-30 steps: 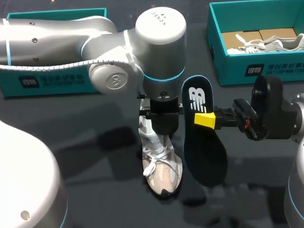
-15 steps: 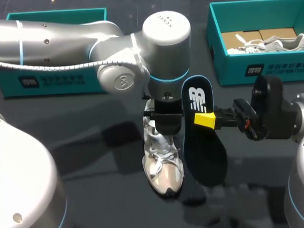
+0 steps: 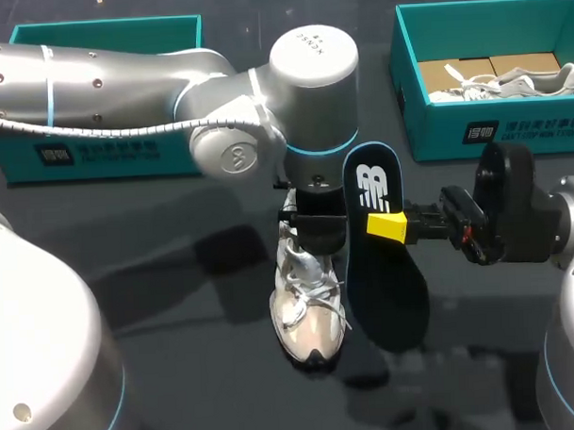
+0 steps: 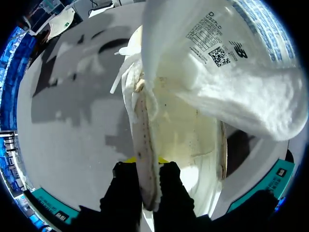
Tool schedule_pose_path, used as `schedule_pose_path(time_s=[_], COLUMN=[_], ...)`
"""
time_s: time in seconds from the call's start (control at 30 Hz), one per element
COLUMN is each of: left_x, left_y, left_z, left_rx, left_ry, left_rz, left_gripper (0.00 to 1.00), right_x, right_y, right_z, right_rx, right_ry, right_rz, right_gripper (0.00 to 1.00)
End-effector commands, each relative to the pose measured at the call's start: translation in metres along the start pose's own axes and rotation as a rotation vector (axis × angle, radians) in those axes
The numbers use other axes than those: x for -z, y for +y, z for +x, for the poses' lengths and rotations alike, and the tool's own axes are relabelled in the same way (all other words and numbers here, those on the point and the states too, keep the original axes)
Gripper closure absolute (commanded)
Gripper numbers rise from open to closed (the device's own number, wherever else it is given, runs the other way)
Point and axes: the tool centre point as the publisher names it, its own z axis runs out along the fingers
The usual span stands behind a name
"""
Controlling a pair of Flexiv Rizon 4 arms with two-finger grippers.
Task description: Take the shoe out of the shoebox, open the shoe tongue, remove and reinsert the insole, then place the shoe into the shoebox
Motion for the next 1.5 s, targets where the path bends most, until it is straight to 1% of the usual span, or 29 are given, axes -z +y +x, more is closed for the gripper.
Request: schedule_pose_path(time_s=[0.03, 0.1, 0.13, 0.17, 0.2, 0.27, 0.43, 0.47, 0.57, 0.6, 0.67, 0.8, 0.83, 0.9, 0.93, 1.0, 1.03, 1.13, 1.17, 1.23, 1.5], left_x=[-0.002, -0.003, -0.003, -0.003, -0.003, 0.0, 0.012, 0.014, 0.027, 0.034, 0.045, 0.074, 0.081, 0.095, 0.104, 0.118, 0.122, 0.148, 0.157, 0.181, 0.181], left_y=[0.001, 0.002, 0.002, 0.002, 0.002, 0.002, 0.002, 0.002, 0.0, 0.0, -0.001, -0.003, -0.003, -0.003, -0.003, -0.004, -0.005, -0.006, -0.005, -0.003, -0.003], left_z=[-0.002, -0.003, -0.003, -0.003, -0.003, -0.003, -0.003, -0.004, -0.004, -0.005, -0.005, -0.002, -0.001, 0.0, 0.001, 0.0, 0.0, -0.003, -0.005, -0.003, -0.003], left_rx=[-0.004, -0.003, 0.0, 0.003, 0.006, 0.003, 0.006, 0.004, 0.007, 0.013, 0.015, 0.021, 0.023, 0.04, 0.053, 0.074, 0.075, 0.093, 0.12, 0.173, 0.173], left_ry=[-0.001, 0.001, 0.002, 0.001, -0.001, -0.013, -0.045, -0.057, -0.093, -0.113, -0.141, -0.233, -0.264, -0.324, -0.37, -0.459, -0.486, -0.661, -0.729, -0.872, -0.872], left_rz=[-0.008, -0.011, -0.013, -0.014, -0.016, -0.02, -0.028, -0.032, -0.036, -0.04, -0.046, -0.055, -0.05, -0.045, -0.038, -0.025, -0.022, -0.011, -0.019, 0.014, 0.014], left_gripper=[1.0, 1.0, 0.87, 0.68, 0.58, 0.53, 0.5, 0.46, 0.41, 0.34, 0.29, 0.07, 0.04, 0.03, 0.0, 0.0, 0.0, 0.0, 0.0, 0.0, 0.0], right_x=[-0.001, -0.001, -0.001, -0.001, -0.001, -0.001, -0.001, -0.001, -0.001, -0.001, -0.001, -0.001, -0.001, -0.001, -0.001, -0.001, -0.001, -0.001, -0.001, -0.001, -0.001], right_y=[-0.002, -0.002, -0.002, -0.002, -0.002, -0.002, -0.002, -0.002, -0.002, -0.002, -0.002, -0.002, -0.002, -0.002, -0.002, -0.002, -0.002, -0.002, -0.002, -0.002, -0.002], right_z=[0.003, 0.003, 0.003, 0.003, 0.003, 0.003, 0.003, 0.003, 0.003, 0.003, 0.003, 0.003, 0.003, 0.003, 0.003, 0.003, 0.003, 0.003, 0.003, 0.003, 0.003], right_rx=[0.001, 0.001, 0.001, 0.001, 0.001, 0.001, 0.001, 0.001, 0.001, 0.001, 0.001, 0.001, 0.001, 0.001, 0.001, 0.001, 0.001, 0.001, 0.001, 0.001, 0.001], right_ry=[-0.007, -0.007, -0.007, -0.007, -0.007, -0.007, -0.007, -0.007, -0.007, -0.007, -0.007, -0.007, -0.007, -0.007, -0.007, -0.007, -0.007, -0.007, -0.007, -0.007, -0.007], right_rz=[-0.001, -0.001, -0.001, -0.001, -0.001, -0.001, -0.001, -0.001, -0.001, -0.001, -0.001, -0.001, -0.001, -0.001, -0.001, -0.001, -0.001, -0.001, -0.001, -0.001, -0.001], right_gripper=[1.0, 1.0, 1.0, 1.0, 1.0, 1.0, 1.0, 1.0, 1.0, 1.0, 1.0, 1.0, 1.0, 1.0, 1.0, 1.0, 1.0, 1.0, 1.0, 1.0, 1.0])
